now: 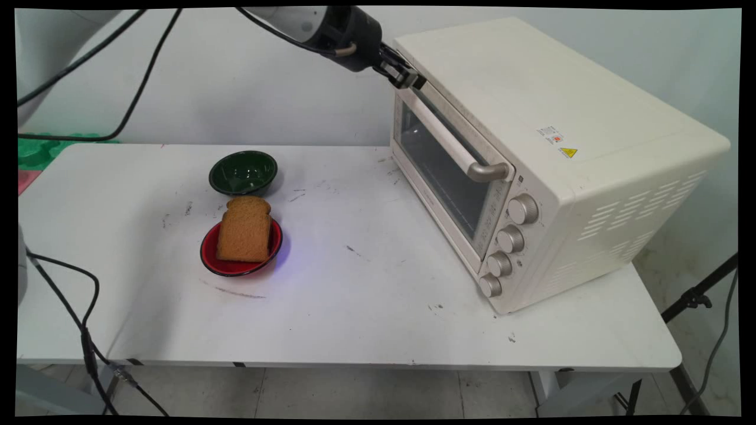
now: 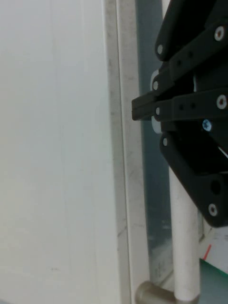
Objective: Open the oven
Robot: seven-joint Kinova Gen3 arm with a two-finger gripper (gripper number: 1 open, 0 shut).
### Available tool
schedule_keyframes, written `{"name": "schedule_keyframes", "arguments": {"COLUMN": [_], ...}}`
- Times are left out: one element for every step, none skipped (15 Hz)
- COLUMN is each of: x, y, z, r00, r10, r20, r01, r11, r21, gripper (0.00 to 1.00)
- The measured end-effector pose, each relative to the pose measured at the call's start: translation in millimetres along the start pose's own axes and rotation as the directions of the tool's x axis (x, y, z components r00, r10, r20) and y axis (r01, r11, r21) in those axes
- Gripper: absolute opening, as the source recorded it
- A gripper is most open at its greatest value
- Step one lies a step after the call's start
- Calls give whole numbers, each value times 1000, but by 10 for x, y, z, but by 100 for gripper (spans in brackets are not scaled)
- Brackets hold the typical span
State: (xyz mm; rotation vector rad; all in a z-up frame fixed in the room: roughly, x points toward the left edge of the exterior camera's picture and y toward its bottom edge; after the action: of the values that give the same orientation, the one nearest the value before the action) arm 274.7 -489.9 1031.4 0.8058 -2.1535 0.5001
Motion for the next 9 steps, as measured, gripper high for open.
{"name": "schedule_keyframes", "arguments": {"x": [5,8,12,15,16,15,11,8,2], "y": [3,6,10,14,18,21,24,25,26], "z": [36,76,116,152,189,224,248,264,284], "r00": [1000,1000,1000,1000,1000,1000,1000,1000,1000], "r10": [1,1,1,2,2,3,4,4,5], "r20": [2,5,8,11,14,17,20,22,26], "r01": [-1,-1,-1,-2,-3,-3,-4,-4,-5], "r11": [1000,1000,1000,1000,1000,1000,1000,1000,1000], "r21": [2,5,6,7,8,10,11,11,11], "gripper": [0,0,0,0,0,0,0,0,0]}}
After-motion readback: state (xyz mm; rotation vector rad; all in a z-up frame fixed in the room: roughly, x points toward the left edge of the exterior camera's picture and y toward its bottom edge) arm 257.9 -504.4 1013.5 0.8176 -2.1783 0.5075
